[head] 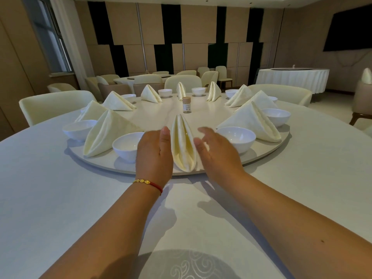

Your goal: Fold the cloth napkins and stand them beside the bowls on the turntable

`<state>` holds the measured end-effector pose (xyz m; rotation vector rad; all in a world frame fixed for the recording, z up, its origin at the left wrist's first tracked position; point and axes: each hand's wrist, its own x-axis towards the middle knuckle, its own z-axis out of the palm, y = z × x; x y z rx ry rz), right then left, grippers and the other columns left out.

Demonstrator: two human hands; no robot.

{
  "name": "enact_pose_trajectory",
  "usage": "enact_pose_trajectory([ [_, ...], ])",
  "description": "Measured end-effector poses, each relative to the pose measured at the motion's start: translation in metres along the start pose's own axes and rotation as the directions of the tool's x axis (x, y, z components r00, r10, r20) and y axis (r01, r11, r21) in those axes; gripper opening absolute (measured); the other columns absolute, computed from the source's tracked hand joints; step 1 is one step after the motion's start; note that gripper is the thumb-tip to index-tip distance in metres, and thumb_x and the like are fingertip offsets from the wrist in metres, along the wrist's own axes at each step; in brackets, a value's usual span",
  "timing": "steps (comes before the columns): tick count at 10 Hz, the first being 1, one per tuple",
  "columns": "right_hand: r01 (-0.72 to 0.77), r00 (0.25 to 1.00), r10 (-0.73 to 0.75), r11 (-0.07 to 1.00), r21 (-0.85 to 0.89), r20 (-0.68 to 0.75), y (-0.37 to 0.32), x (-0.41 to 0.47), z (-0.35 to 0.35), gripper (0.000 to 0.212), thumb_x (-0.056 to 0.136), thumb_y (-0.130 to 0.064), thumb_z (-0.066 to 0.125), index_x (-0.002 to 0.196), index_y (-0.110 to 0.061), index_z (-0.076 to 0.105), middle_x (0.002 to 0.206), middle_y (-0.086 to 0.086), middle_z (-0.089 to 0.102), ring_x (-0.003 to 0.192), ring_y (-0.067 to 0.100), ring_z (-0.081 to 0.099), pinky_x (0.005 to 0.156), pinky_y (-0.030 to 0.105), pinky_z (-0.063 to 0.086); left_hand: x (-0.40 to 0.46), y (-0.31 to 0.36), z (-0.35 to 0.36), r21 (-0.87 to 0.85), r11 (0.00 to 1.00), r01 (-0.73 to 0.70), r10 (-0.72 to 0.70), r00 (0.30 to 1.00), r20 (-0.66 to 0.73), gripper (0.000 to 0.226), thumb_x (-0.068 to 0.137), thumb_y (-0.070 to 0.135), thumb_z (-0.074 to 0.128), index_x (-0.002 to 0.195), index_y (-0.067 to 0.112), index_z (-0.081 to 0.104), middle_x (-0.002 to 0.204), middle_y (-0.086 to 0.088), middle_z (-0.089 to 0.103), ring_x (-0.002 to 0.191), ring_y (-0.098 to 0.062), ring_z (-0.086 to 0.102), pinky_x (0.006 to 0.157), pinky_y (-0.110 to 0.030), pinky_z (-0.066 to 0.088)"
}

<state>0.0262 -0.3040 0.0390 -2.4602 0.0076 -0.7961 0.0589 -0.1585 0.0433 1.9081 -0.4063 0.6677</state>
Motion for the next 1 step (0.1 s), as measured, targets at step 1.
enact_pose_trajectory([
  [1,0.11,0.948,-0.016,0.954,0.279,-0.317,-0.0192,0.0076,-0.035,0.058,0.093,-0.057,0.024,0.124,-0.015,0.05,0.083,-0.017,0.054,0.079,-0.006,0.053,0.07,0.015,0.039,0.0157,0.0187,-0.0212,-0.233,0.963,-0.134,0.105,0.985,-0.134,0.029,0.102,0.015,0.039,0.118,0.002,0.059,0.101,-0.007,0.061,0.1,-0.019,0.058,0.095,-0.015,0.039],
])
